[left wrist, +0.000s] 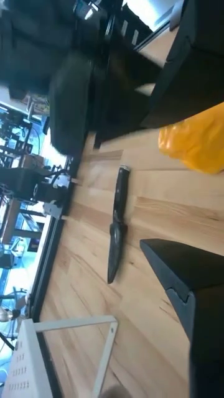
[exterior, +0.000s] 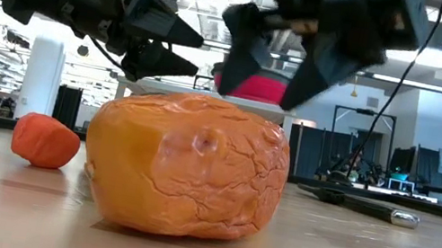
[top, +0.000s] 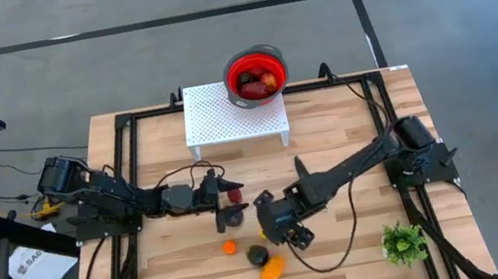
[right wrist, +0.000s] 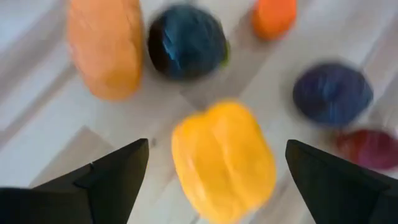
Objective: Pick & Place Fruit
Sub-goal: Put the yellow bell pepper into the strainer bowl on the shelf
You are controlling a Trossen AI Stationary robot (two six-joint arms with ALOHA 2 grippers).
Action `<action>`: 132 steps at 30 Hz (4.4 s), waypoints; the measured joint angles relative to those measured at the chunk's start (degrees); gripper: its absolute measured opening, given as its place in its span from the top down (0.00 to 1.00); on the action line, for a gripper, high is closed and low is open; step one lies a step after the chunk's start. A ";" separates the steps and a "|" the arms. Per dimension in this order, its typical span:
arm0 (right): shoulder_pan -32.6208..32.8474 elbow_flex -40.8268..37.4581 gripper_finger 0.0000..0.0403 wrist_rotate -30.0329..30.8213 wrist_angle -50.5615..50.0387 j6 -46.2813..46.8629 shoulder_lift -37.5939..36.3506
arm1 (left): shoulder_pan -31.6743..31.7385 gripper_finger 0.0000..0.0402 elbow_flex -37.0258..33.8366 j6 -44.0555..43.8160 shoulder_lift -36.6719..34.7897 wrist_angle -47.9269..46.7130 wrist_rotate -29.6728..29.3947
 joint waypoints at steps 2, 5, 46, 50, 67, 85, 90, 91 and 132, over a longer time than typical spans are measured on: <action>-0.42 -2.88 0.08 0.31 0.56 2.43 -1.49 | 0.00 0.25 0.00 -0.19 0.00 -0.03 0.00; -1.62 -9.70 0.11 1.60 3.98 6.88 -6.12 | -0.10 0.25 -0.02 -0.90 0.00 -0.27 0.00; -11.79 -35.48 0.06 -29.56 82.65 19.69 9.32 | -4.90 0.25 9.55 -4.12 0.04 -28.60 7.16; -13.27 -35.36 0.06 -30.50 87.09 19.65 9.23 | -4.90 0.25 9.55 -4.11 0.06 -28.58 5.17; -14.32 -35.38 0.35 -29.79 87.65 20.04 9.23 | -8.01 0.25 9.55 -13.92 -9.31 -46.77 10.19; -13.87 -35.43 0.35 -30.68 82.39 22.51 8.37 | -6.42 0.59 9.55 -15.87 4.59 -30.62 11.62; -13.94 -35.43 0.35 -30.64 79.08 23.94 7.28 | -3.76 0.65 9.55 -14.43 5.00 -29.70 12.83; -13.97 -35.43 0.35 -30.43 78.23 23.95 6.98 | -3.39 0.65 9.55 -13.44 4.81 -29.73 12.81; -7.89 -37.87 0.09 -1.48 53.33 33.91 -6.49 | 2.10 0.66 9.57 -6.62 4.92 -24.61 3.26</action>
